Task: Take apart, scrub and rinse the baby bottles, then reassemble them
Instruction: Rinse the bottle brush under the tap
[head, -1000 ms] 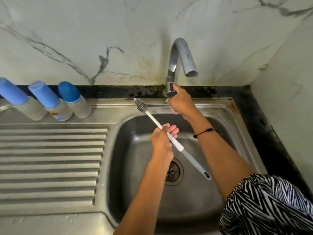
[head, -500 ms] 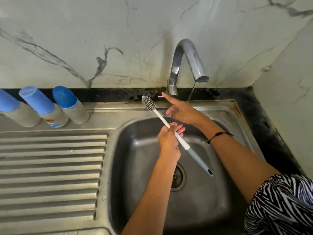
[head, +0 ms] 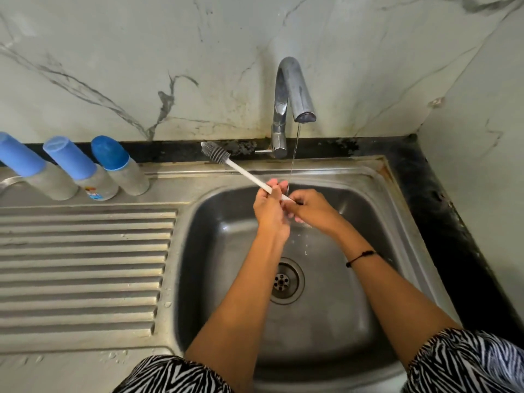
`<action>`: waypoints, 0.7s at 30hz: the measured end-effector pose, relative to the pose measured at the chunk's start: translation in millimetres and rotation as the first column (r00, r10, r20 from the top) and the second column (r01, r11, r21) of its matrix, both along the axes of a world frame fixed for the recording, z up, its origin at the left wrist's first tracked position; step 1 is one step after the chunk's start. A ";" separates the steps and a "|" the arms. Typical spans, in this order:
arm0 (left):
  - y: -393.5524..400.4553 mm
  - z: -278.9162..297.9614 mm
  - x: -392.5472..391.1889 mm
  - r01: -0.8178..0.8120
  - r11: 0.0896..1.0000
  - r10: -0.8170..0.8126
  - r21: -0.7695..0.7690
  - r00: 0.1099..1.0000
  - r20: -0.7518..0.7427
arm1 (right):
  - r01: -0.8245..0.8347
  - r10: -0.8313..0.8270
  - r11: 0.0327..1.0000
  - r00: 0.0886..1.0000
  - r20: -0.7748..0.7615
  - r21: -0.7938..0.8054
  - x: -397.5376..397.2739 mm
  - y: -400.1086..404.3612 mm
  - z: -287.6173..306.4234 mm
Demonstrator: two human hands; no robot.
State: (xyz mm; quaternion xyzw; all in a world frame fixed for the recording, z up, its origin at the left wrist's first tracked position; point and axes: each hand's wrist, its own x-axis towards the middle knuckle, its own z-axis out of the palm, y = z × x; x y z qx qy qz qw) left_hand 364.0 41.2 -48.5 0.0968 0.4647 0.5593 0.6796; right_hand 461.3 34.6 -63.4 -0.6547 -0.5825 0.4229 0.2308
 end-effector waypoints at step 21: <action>18.1 0.8 -9.8 0.045 0.979 0.022 0.200 0.947 -0.320 | 0.004 -0.155 0.965 0.813 -0.562 -0.261 2.8 23.2 0.1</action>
